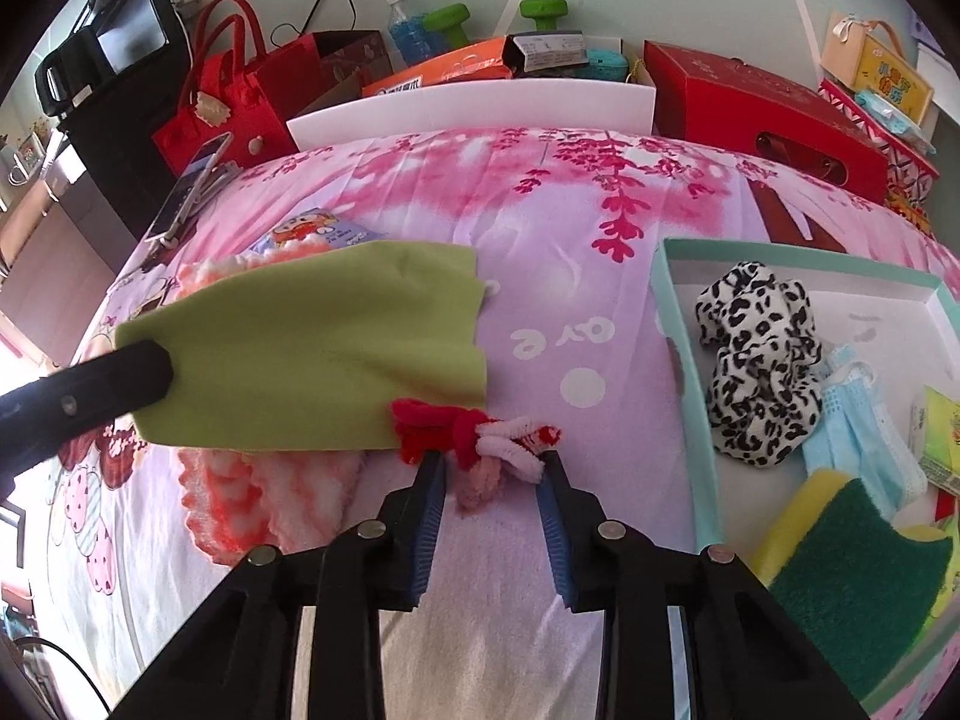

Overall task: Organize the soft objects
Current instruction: 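Grasp the green cloth with the left gripper while the right gripper grasps the red pipe-cleaner toy, then carry the green cloth and red toy into the white tray and release them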

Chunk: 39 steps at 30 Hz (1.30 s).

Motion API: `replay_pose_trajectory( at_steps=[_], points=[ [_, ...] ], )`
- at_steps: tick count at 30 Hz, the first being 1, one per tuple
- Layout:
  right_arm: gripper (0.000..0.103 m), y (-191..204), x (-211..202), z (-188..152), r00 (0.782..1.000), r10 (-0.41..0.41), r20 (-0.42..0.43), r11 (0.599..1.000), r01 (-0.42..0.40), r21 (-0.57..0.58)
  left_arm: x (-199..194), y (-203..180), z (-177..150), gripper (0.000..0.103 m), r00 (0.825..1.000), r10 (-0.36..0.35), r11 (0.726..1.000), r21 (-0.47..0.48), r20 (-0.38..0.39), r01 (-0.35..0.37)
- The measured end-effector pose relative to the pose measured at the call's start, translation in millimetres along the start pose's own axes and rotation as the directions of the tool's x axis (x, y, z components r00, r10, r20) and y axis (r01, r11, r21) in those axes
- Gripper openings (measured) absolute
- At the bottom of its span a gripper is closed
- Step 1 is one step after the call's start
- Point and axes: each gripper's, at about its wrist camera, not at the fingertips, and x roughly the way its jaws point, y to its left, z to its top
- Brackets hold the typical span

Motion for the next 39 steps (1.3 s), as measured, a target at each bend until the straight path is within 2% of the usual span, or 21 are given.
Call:
replay_pose_trajectory(
  at_steps=[5,8,9,24,31,39],
  points=[
    [0.030,-2,-1,0,1.000,0.009,-0.002,1.000,-0.009,0.001,-2,-1,1,0.008,1.000,-0.010,1.000,-0.001,0.010,0.010],
    [0.016,-2,-3,1,1.000,0.011,0.004,1.000,-0.011,-0.004,-3,3,2,0.008,1.000,-0.005,1.000,-0.022,0.016,0.006],
    [0.015,-2,-5,1,1.000,0.012,0.010,1.000,-0.012,-0.002,-3,5,2,0.008,1.000,-0.004,1.000,-0.027,0.017,0.004],
    [0.014,-13,-16,4,0.999,0.015,0.044,1.000,-0.016,0.024,-8,10,3,0.008,0.999,0.002,0.998,-0.061,0.041,0.001],
    [0.014,-18,-30,7,0.996,0.005,0.087,0.999,-0.008,0.033,-22,10,7,0.007,0.995,-0.041,0.996,-0.076,0.091,0.048],
    [0.014,-22,-50,9,0.991,0.002,0.136,0.999,-0.008,0.042,-46,-2,16,0.007,0.979,-0.106,0.992,-0.048,0.173,0.116]
  ],
)
